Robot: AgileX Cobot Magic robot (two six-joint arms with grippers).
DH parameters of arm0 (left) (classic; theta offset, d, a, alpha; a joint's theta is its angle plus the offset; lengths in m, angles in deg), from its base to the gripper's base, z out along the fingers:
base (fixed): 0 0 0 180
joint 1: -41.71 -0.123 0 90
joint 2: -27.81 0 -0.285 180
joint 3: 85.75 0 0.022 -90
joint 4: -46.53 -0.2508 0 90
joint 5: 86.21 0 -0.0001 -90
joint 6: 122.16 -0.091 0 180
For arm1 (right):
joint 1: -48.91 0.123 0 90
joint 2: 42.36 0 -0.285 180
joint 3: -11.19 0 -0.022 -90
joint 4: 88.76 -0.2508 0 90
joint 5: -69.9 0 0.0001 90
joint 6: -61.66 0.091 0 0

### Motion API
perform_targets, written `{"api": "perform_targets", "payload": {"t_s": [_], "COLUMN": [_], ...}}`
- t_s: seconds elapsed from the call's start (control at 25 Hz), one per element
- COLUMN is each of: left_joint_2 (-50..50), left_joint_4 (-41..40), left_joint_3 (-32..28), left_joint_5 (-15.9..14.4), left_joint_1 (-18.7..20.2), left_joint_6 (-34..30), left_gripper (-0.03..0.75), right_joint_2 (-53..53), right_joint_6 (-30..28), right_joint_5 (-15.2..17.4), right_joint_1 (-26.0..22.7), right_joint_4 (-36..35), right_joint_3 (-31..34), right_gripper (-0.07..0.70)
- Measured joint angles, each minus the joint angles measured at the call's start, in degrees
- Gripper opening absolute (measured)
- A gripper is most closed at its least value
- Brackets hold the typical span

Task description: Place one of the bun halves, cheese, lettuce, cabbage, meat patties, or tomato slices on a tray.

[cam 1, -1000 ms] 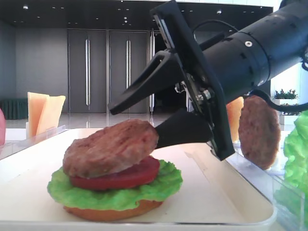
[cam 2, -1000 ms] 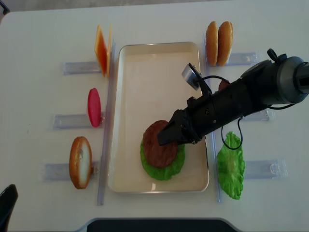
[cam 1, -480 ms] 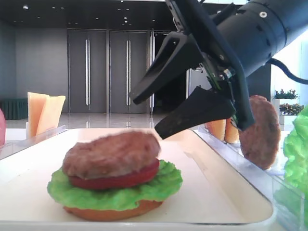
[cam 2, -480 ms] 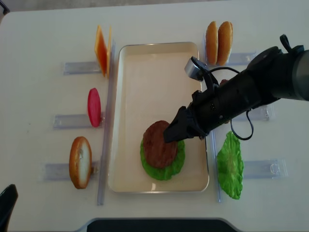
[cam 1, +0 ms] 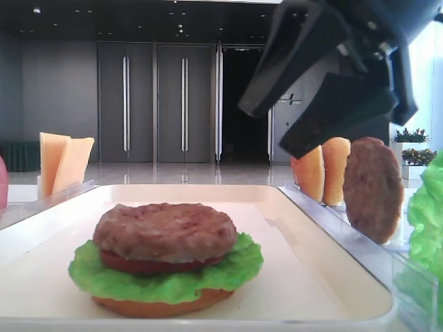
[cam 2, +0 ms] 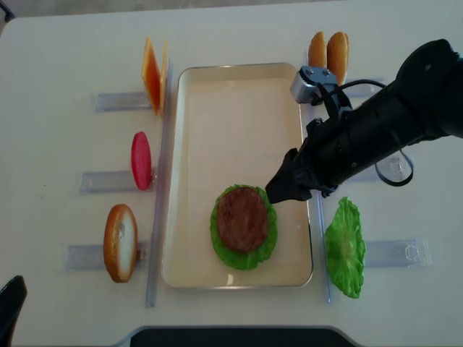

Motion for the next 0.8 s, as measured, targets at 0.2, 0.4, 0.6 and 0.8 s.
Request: {"api": "perform_targets", "payload": {"t_s": [0.2, 0.4, 0.6, 0.8], "left_joint_2": [0.0, 0.0, 0.0, 0.0], "left_joint_4": [0.0, 0.0, 0.0, 0.0], "left_joint_3": [0.0, 0.0, 0.0, 0.0], "left_joint_5": [0.0, 0.0, 0.0, 0.0], "left_joint_1": [0.0, 0.0, 0.0, 0.0], "left_joint_6": [0.0, 0.0, 0.0, 0.0], "left_gripper": [0.391, 0.391, 0.391, 0.391], "right_joint_2": [7.8, 12.6, 13.3, 13.3], "right_joint_6": [16.9, 36.9, 42.6, 44.2], "right_joint_5": [2.3, 8.5, 12.7, 13.0], "right_joint_1": [0.0, 0.0, 0.0, 0.0], "right_joint_4": [23.3, 48.4, 55.5, 55.9], "right_joint_3": [0.0, 0.0, 0.0, 0.0], "right_gripper": [0.376, 0.369, 0.369, 0.369]}}
